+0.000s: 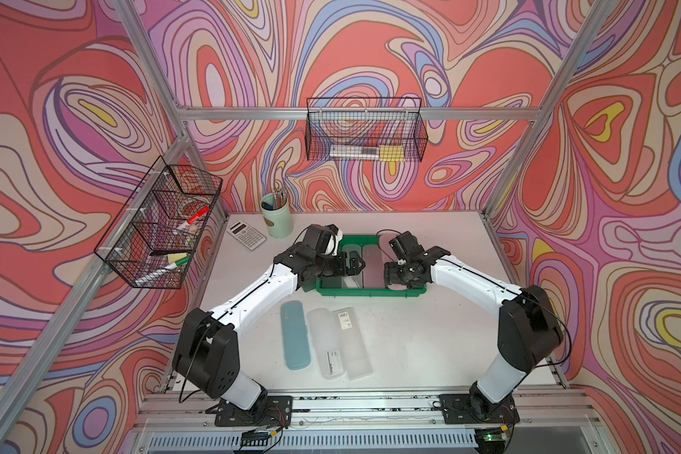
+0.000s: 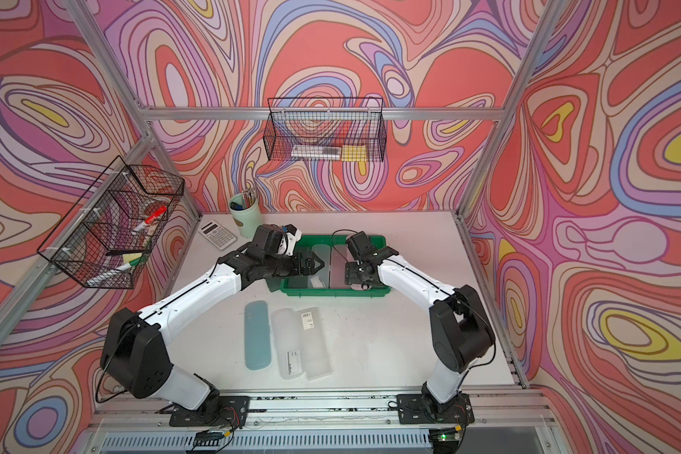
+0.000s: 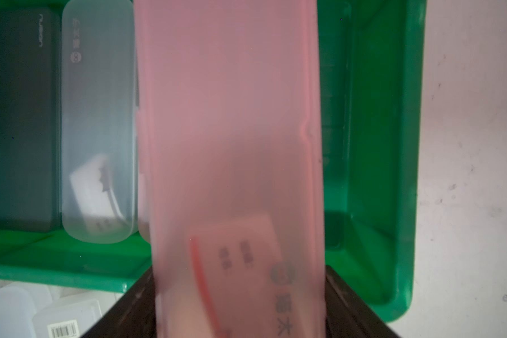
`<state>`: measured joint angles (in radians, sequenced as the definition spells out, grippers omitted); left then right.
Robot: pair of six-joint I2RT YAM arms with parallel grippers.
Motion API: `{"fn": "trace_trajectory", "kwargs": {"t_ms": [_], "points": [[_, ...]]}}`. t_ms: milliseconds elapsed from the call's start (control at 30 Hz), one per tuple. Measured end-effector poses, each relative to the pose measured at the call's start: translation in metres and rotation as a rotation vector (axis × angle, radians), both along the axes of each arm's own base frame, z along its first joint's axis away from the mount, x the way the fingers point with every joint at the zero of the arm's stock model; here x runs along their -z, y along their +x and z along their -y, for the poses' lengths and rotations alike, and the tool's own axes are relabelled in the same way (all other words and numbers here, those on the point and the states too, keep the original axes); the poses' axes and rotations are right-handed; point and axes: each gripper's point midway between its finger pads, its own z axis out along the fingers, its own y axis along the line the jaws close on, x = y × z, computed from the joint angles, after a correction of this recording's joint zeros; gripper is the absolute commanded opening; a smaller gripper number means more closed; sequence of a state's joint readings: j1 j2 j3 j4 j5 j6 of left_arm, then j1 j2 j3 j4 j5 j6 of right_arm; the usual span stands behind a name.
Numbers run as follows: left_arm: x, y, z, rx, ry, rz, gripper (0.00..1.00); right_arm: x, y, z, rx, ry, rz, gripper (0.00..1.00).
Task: Put the pencil case into the storage box
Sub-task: Place the pencil case at the storage box.
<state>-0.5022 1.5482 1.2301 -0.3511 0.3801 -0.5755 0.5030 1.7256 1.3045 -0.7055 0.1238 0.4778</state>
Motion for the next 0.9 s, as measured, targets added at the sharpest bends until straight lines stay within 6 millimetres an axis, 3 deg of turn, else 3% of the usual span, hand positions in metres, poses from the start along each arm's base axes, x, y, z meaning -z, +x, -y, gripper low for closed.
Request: {"fn": "trace_trajectory", "kwargs": {"t_ms": [200,800,900], "points": [[-0.002,0.004,-0.001,0.0,0.002,0.014,0.99,0.012,0.016,0.01,0.02,-0.033,-0.013,0.52],[-0.001,0.008,-0.006,-0.008,0.014,0.027,0.99,0.045,0.015,0.018,0.08,-0.072,-0.065,0.51],[-0.001,0.008,-0.006,-0.008,0.013,0.026,0.99,0.046,0.016,0.017,0.081,-0.072,-0.067,0.57]]}}
